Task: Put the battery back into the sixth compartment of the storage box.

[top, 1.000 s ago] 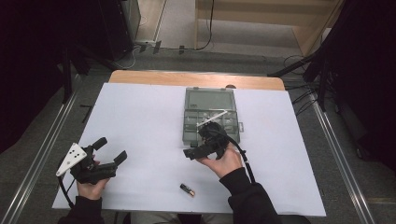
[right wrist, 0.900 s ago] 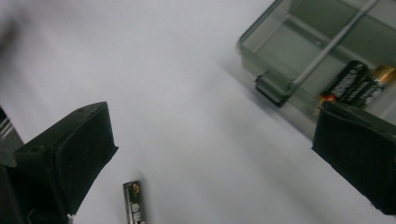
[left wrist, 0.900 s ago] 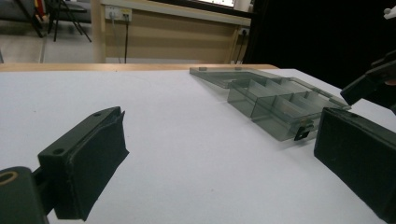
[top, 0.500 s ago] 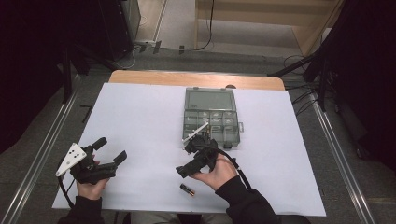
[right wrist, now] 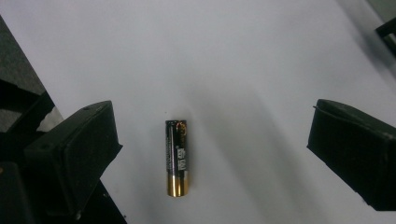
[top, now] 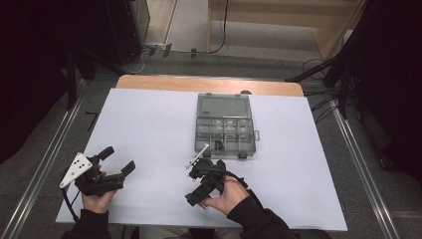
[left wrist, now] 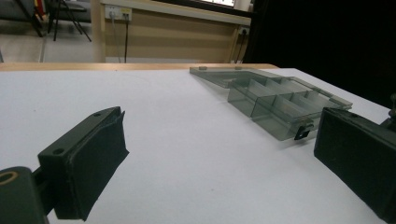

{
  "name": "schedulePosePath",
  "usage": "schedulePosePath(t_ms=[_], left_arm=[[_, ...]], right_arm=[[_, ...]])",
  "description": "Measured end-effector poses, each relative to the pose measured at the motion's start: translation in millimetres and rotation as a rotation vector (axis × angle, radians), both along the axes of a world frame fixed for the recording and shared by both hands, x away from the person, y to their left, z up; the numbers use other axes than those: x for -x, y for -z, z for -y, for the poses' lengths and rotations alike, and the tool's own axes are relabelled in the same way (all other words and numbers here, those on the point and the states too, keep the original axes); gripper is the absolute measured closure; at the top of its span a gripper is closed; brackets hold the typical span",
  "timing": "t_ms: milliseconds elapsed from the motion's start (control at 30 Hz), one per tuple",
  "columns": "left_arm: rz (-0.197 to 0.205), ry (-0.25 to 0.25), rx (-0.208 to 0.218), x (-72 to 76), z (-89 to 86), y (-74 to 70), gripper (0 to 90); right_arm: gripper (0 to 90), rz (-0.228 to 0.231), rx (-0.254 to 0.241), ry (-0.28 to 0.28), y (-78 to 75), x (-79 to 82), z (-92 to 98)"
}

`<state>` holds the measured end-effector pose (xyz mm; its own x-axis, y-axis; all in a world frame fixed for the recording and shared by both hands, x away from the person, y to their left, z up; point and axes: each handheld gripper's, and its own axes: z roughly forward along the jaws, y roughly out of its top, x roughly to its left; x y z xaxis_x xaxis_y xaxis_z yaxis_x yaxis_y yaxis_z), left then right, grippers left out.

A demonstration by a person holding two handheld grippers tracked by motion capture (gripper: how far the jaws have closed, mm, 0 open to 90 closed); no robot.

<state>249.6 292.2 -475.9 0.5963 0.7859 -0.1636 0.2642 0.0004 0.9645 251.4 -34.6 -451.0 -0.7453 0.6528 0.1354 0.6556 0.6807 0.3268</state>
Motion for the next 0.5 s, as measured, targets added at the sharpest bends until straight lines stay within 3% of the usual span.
schedulePosePath(t_ms=[500], left_arm=[[0.001,0.002,0.001,0.3,0.2,0.0,2.3]], right_arm=[[5.2,0.001,0.1,-0.085,12.8,13.4,-14.2]])
